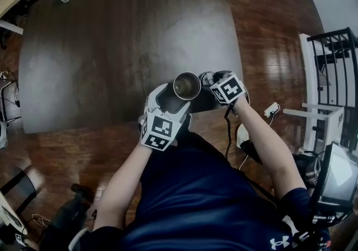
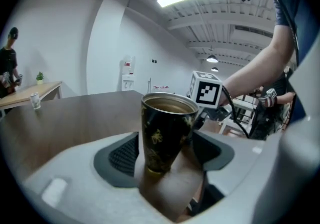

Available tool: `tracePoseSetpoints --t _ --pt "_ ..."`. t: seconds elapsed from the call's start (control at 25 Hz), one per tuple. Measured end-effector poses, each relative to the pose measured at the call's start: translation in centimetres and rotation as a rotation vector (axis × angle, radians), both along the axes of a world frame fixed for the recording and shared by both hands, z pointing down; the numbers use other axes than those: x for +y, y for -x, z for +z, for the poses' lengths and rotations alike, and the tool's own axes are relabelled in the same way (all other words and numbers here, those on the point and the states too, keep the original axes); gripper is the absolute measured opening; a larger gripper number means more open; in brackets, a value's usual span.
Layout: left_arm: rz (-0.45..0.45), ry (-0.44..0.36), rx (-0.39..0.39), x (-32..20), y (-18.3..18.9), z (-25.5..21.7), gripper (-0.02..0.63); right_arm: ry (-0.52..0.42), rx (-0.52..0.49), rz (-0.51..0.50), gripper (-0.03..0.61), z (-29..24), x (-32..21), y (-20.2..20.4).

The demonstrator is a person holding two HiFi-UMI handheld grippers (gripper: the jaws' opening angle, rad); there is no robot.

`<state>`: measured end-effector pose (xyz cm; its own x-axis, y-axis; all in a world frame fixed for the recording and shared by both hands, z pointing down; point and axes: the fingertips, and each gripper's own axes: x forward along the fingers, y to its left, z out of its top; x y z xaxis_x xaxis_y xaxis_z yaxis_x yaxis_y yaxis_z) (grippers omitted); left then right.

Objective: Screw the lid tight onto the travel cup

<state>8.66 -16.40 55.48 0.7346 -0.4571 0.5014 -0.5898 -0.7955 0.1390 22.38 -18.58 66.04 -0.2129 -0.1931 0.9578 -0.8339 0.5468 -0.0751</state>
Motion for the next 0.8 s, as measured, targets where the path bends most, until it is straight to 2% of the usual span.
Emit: tracePoseSetpoints --t 0.2,0.32,0.4,0.52,0.68,0.8 --pt "-0.006 0.006 -0.005 0.2 -0.1 0.3 0.341 0.098 0.056 -0.018 0.345 0.8 0.3 -0.5" --pt "0.005 -0.012 -0.019 0.1 -0.2 0.0 0.341 0.116 0.042 -0.053 0.337 0.3 0.5 -0.4" --pt "0.014 -0.026 -0.027 -0.1 -0.1 -0.1 0.341 0.094 0.006 -0.094 0.337 -1.9 0.1 0.4" --pt "0.025 -0.032 -0.035 -0.1 -0.3 0.2 0.341 -0.003 -0.028 -0.223 0.337 -7.9 -1.1 1.9" --pt "0.036 -0.041 -0.06 -0.1 -0.8 1.0 0.347 -0.144 -0.045 -0.459 0.337 -17.5 -2.5 4.9" --pt "0.026 -0.054 -0.058 -0.4 -1.2 0.9 0.368 -0.169 -0.087 -0.653 0.337 -22.2 -1.7 9.5"
